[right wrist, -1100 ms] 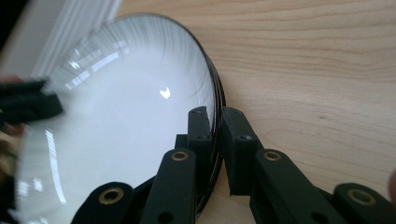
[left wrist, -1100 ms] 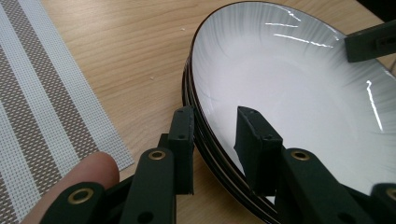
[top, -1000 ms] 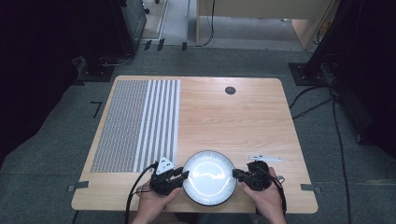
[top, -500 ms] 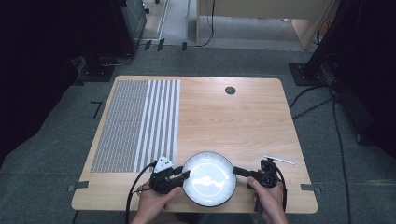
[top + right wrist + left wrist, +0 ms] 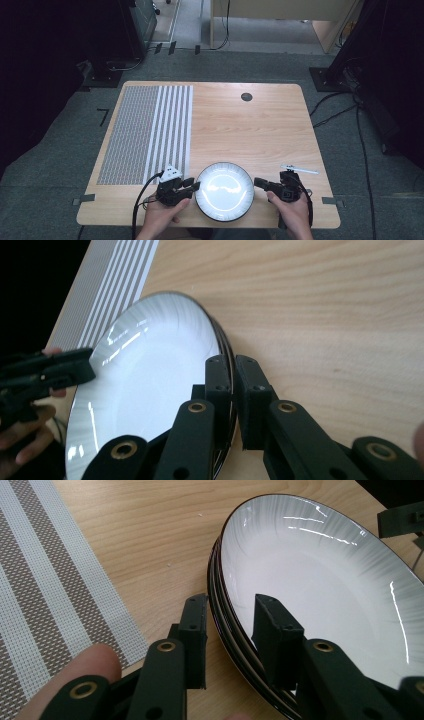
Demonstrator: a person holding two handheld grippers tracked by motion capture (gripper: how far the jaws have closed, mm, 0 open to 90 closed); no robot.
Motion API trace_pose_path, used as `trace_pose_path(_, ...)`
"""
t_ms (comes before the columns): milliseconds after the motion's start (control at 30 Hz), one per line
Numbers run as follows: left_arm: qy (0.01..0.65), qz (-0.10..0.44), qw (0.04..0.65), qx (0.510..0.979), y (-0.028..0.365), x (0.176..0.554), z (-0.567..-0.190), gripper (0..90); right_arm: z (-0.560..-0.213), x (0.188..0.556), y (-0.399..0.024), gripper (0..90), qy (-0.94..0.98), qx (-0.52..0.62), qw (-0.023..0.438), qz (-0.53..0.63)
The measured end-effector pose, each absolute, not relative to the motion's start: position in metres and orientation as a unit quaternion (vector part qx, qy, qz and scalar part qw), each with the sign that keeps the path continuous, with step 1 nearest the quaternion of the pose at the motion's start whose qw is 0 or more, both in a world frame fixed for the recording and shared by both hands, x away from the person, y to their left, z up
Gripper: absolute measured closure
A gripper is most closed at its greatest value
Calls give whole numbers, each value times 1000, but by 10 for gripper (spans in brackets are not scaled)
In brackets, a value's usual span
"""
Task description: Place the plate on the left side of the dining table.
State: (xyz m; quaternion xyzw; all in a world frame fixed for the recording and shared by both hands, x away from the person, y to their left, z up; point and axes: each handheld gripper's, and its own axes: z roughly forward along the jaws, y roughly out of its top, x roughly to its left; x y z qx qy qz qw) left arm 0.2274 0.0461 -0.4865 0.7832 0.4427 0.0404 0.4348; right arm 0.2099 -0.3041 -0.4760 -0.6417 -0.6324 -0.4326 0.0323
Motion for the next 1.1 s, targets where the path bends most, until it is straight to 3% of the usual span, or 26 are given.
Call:
trace_pose_path(300,439,40,436,785,43,224,-488,761,-478,211,-299,847,-651,-638,67,-406)
trace_pose_path(400,451,54,436,777,40,221,-488,780,-476,209,-292,840,-650,-645,54,-398)
trace_pose_path(733,454,39,443,772,42,224,-489,775,-488,213,-304,843,-580,-673,121,-442)
trace_pose_path(933,456,21,446,770,44,227,-489,714,-500,214,-304,842,-551,-674,169,-461)
trace_pose_path(1100,461,18,448,766,49,229,-488,707,-504,214,-299,838,-536,-678,171,-473)
